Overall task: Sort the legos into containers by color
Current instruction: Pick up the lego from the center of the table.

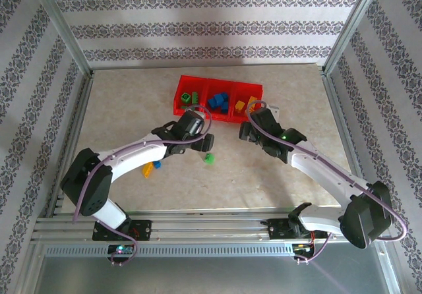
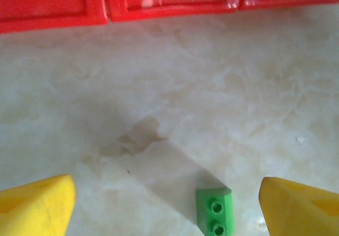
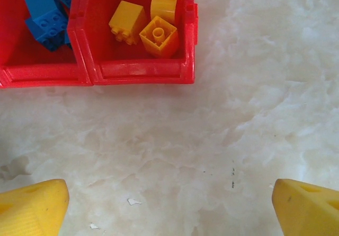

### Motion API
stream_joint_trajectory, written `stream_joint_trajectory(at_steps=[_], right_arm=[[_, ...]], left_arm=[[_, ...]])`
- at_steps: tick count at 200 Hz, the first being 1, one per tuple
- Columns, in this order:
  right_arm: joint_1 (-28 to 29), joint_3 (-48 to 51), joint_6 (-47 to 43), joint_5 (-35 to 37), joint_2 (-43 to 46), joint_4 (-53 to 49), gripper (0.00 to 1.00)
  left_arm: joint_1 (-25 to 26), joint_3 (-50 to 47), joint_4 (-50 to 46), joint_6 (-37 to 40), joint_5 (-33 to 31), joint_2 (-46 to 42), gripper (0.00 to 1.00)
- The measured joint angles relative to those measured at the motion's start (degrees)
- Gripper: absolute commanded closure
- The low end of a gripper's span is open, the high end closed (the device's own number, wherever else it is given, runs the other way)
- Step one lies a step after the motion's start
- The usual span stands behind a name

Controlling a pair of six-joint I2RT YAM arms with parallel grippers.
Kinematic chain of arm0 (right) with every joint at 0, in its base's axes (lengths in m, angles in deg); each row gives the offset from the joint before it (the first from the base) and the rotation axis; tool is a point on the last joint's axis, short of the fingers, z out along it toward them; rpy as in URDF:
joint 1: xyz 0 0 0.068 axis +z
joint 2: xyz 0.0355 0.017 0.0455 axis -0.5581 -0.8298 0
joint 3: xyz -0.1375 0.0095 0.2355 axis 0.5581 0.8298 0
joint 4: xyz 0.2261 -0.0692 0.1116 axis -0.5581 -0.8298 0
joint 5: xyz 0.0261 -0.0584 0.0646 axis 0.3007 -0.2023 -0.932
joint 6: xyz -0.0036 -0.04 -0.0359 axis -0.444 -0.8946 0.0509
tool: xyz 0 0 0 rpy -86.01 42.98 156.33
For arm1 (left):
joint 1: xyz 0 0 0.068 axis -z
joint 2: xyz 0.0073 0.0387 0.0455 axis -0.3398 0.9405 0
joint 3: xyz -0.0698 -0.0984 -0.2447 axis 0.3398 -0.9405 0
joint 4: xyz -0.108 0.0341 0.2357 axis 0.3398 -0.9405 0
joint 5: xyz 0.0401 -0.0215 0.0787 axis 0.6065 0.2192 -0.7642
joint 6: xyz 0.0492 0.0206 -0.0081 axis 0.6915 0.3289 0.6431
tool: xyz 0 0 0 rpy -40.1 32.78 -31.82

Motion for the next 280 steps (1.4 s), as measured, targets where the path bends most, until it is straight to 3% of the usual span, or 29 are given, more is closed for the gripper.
stream_joint_trajectory(at_steps=[37, 76, 121, 280], right_arm=[[-0.3, 0.4, 0.0, 0.0, 1.7, 0.0, 0.02], [-1.0, 1.6, 0.1, 0.0, 4.1, 0.0, 0.02], [-1.4, 2.6, 0.1, 0.0, 4.8, 0.0, 0.02], [-1.7, 2.6, 0.1, 0.0, 4.2, 0.2, 0.02]], left_arm=[[3.7, -0.2, 0.1, -0.1, 0.2, 1.2, 0.11], [5.9, -0.2, 0.0, -0.1, 0.5, 4.8, 0.20], [6.6, 0.9, -0.5, -0.1, 0.5, 8.6, 0.31], [7.0, 7.8, -8.0, -0.1, -0.9, 17.5, 0.52]])
